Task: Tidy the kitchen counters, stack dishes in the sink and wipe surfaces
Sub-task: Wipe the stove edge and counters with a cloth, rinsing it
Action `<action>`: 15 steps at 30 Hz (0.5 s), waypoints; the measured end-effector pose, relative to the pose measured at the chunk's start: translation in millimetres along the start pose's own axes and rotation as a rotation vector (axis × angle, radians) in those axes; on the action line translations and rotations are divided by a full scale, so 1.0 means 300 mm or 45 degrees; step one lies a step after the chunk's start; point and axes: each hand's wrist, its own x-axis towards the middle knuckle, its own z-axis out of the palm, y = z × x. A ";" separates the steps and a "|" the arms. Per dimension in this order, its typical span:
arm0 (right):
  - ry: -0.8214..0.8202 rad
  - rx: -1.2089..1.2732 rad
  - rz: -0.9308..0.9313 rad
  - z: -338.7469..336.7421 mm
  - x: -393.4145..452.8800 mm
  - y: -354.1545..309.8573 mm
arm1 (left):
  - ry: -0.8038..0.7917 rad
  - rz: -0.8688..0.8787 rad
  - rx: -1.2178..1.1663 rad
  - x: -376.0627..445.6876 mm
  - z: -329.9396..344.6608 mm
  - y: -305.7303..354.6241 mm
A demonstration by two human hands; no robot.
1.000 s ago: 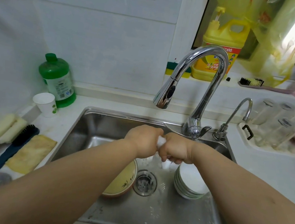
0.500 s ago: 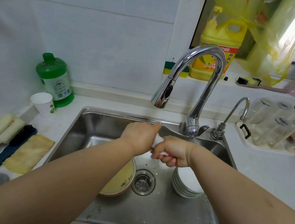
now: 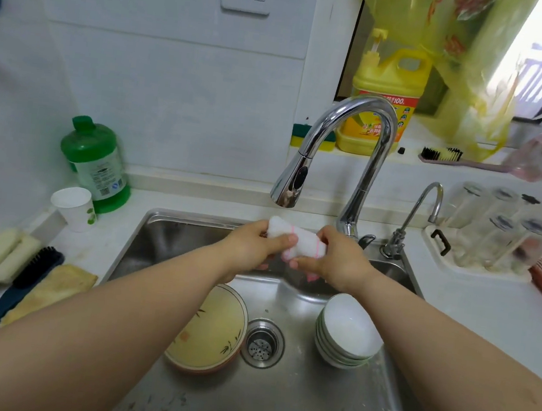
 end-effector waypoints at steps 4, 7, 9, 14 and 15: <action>-0.073 0.400 -0.002 0.003 -0.035 -0.028 | 0.046 -0.195 -0.413 0.008 0.031 0.021; -0.218 1.037 0.122 -0.008 -0.047 -0.034 | 0.109 -0.284 -0.537 0.012 0.034 0.028; -0.200 1.116 0.188 -0.018 -0.047 -0.034 | 0.079 -0.305 -0.511 0.007 0.039 0.032; 0.072 1.216 0.466 -0.023 -0.019 -0.018 | 0.113 -0.234 -0.143 0.002 0.031 -0.010; 0.117 1.282 0.500 -0.031 -0.019 -0.014 | 0.124 -0.220 -0.011 -0.003 0.020 -0.018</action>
